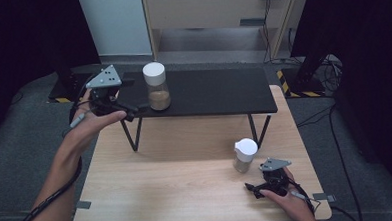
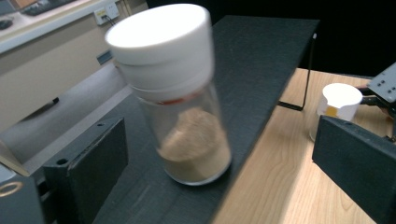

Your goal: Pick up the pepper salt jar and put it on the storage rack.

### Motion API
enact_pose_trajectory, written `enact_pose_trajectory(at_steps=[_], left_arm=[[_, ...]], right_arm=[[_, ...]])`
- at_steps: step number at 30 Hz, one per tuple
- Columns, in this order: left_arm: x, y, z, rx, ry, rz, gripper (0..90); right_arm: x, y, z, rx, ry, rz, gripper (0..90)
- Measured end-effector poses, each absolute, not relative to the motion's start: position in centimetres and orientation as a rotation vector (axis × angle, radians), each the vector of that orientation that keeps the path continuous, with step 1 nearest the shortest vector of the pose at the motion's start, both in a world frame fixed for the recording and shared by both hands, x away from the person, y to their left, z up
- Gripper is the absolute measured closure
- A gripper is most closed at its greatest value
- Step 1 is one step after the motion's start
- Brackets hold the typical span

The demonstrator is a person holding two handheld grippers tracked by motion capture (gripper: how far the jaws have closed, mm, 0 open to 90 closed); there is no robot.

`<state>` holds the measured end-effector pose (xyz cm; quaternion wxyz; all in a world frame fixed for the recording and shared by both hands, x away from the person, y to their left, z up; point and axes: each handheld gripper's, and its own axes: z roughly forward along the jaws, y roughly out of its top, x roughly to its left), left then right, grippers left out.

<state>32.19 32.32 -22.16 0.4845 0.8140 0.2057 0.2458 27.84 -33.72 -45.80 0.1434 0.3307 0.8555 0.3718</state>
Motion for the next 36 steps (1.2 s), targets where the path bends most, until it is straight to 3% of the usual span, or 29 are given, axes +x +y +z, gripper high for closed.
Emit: enact_pose_trajectory(at_steps=[10,18,36], left_arm=[[28.7,29.5,-23.8,2.046,0.389,0.638,2.6],[28.0,26.1,-26.3,2.122,0.328,0.612,2.5],[27.9,21.1,-36.9,2.224,0.329,0.468,2.7]], right_arm=[[27.8,-33.7,-45.8,0.954,2.467,1.072,2.2],[27.8,-33.7,-45.8,0.954,2.467,1.072,2.2],[27.9,-33.7,-45.8,0.954,2.467,1.073,2.2]])
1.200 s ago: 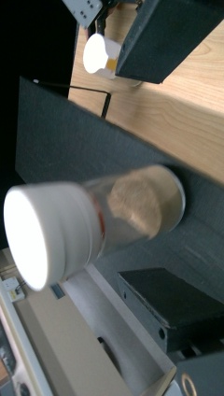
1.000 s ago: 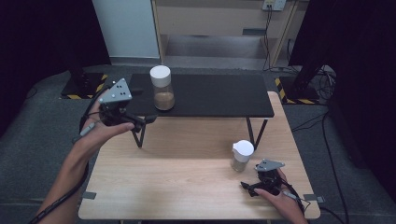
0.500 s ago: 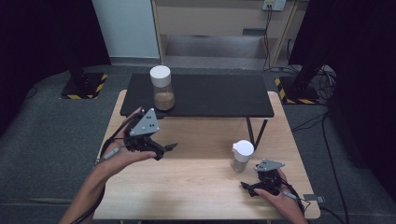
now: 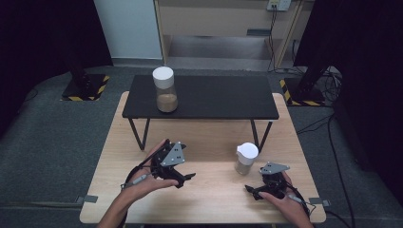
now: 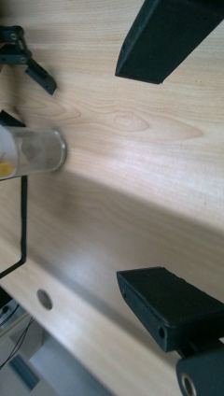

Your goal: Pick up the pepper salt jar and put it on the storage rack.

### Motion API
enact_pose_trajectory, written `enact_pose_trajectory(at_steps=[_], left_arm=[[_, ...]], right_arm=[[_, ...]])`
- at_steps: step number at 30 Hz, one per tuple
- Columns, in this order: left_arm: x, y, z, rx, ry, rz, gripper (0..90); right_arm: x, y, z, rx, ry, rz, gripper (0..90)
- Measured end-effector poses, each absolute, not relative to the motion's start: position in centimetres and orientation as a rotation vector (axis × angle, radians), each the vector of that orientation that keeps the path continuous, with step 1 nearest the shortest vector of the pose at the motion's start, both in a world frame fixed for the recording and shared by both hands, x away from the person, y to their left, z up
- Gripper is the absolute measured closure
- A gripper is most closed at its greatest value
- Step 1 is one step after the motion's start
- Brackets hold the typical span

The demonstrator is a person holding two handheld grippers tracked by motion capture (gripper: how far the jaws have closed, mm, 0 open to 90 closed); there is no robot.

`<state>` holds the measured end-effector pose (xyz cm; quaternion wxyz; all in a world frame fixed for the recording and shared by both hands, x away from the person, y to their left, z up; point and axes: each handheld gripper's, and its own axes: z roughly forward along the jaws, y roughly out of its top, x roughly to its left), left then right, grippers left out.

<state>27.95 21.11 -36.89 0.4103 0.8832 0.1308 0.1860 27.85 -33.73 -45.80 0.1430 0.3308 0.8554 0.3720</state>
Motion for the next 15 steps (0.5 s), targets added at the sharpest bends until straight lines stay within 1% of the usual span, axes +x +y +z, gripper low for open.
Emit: enact_pose_trajectory(at_steps=[7,11,12,13,15], left_arm=[[28.0,21.6,-41.0,2.191,0.379,0.391,2.5],[27.3,22.3,-42.7,2.184,0.450,0.396,3.0],[27.3,22.3,-42.7,2.184,0.450,0.396,2.8],[27.1,22.2,-43.0,2.219,0.466,0.400,2.9],[26.8,22.7,-43.6,2.206,0.496,0.389,2.9]], right_arm=[[27.8,-33.7,-45.8,0.955,2.467,1.073,2.2],[27.8,-33.7,-45.8,0.955,2.467,1.074,2.3],[27.8,-33.7,-45.8,0.955,2.466,1.073,2.2],[27.8,-33.7,-45.8,0.955,2.467,1.074,2.2],[27.9,-33.8,-45.8,0.955,2.468,1.075,2.2]])
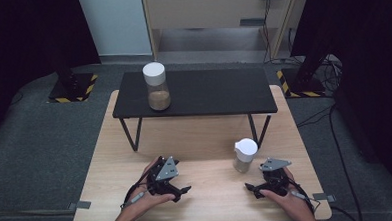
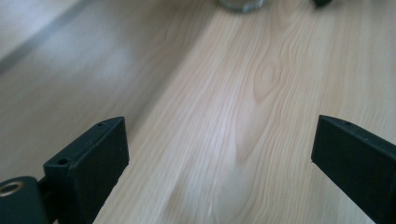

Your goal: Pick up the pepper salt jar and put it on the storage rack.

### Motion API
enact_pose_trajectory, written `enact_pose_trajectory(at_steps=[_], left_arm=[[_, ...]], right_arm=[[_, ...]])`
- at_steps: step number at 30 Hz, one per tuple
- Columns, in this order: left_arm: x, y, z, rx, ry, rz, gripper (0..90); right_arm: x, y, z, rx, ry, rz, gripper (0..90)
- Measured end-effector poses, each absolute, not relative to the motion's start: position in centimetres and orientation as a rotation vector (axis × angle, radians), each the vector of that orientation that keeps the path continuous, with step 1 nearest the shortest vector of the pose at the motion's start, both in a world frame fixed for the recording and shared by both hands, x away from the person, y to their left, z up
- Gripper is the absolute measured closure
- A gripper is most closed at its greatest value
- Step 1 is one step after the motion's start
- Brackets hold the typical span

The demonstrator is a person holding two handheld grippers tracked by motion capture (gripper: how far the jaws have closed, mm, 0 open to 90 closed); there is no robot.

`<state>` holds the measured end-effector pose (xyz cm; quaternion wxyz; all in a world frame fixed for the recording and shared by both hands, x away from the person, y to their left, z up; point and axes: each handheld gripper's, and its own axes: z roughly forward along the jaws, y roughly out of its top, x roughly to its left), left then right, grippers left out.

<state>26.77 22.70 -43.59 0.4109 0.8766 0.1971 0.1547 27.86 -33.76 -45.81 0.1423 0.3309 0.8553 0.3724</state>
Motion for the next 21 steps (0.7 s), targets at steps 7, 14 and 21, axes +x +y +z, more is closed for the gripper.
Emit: enact_pose_trajectory(at_steps=[7,14,21], left_arm=[[25.7,24.3,-44.2,2.199,0.624,0.417,2.5],[25.9,25.7,-44.6,2.196,0.689,0.407,2.4],[26.1,26.1,-44.9,2.236,0.741,0.416,2.9]], right_arm=[[27.8,-33.8,-45.8,0.953,2.468,1.073,2.3],[27.6,-33.8,-45.8,0.956,2.467,1.074,2.3],[27.5,-33.8,-45.8,0.955,2.468,1.073,2.4]])
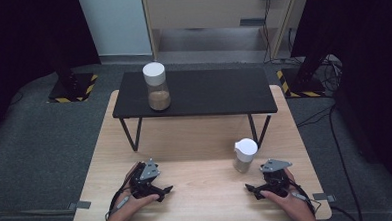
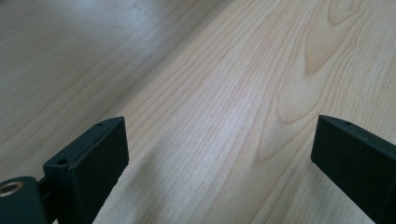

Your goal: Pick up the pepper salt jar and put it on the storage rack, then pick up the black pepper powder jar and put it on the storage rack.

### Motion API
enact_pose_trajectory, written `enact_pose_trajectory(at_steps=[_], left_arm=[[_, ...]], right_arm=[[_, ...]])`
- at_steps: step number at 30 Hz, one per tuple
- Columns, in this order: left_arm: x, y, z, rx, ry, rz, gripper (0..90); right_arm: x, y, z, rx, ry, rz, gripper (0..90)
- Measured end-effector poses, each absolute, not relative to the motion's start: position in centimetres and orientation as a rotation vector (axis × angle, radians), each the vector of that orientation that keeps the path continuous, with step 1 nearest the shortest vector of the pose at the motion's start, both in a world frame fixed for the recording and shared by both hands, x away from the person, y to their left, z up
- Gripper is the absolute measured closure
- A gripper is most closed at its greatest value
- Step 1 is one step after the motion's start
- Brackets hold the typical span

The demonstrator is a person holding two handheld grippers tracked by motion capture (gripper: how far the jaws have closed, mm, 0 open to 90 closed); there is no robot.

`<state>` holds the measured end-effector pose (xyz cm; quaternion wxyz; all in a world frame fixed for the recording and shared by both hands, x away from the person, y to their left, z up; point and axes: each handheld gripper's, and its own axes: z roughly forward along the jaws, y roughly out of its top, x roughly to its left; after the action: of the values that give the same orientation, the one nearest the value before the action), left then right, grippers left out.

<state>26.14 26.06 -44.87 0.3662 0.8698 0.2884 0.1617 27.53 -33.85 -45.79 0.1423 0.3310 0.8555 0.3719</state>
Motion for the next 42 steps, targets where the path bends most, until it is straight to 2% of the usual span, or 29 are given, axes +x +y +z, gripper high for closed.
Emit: enact_pose_trajectory(at_steps=[10,33,37,42], left_arm=[[26.93,26.44,-45.25,2.233,0.801,0.358,1.0],[27.06,26.47,-45.25,2.233,0.805,0.351,0.0],[27.06,26.47,-45.24,2.234,0.805,0.351,0.0],[27.07,26.47,-45.24,2.234,0.805,0.351,0.0]], right_arm=[[27.53,-33.84,-45.79,0.955,2.468,1.073,2.4],[27.72,-34.09,-45.77,0.947,2.479,1.082,1.9],[27.75,-34.38,-45.79,0.933,2.478,1.089,4.8],[27.68,-34.55,-45.53,0.922,2.458,1.101,4.5]])
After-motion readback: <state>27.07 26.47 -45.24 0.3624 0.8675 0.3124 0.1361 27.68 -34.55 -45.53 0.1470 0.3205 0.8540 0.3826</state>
